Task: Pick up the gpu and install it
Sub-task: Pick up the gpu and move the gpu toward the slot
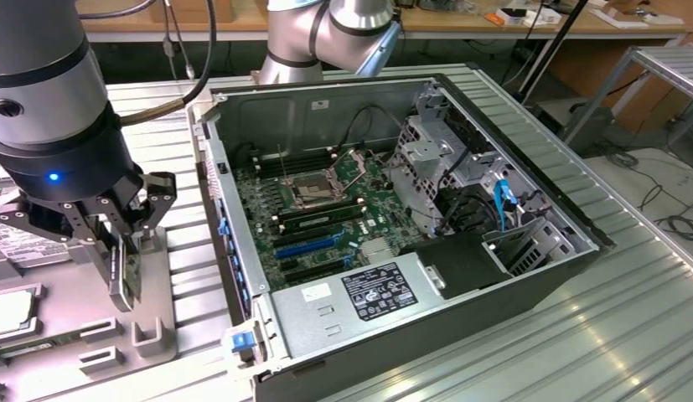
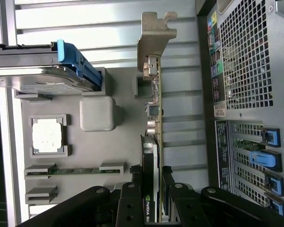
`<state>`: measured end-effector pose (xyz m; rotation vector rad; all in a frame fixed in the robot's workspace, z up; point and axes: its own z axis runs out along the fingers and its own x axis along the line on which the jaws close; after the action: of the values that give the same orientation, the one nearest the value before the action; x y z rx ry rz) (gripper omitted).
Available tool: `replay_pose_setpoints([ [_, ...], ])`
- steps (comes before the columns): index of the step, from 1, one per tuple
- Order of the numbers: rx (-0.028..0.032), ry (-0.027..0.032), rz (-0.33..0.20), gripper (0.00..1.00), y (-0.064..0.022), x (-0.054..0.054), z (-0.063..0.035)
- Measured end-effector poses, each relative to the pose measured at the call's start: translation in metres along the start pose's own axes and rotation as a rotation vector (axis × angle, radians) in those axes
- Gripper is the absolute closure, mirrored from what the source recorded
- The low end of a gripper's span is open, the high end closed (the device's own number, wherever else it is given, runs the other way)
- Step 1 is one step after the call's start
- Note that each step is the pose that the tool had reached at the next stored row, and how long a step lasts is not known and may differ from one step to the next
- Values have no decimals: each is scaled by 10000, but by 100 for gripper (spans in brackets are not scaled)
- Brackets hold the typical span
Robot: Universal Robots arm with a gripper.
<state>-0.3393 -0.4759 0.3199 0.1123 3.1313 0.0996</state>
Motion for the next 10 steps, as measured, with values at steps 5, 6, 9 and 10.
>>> replay_pose_setpoints([
  [5, -27, 3, 0, 73, 3, 0, -43],
  [6, -31, 3, 0, 73, 3, 0, -49],
  [9, -45, 4, 0, 73, 4, 0, -71],
  [10, -53, 4, 0, 73, 5, 0, -79],
])
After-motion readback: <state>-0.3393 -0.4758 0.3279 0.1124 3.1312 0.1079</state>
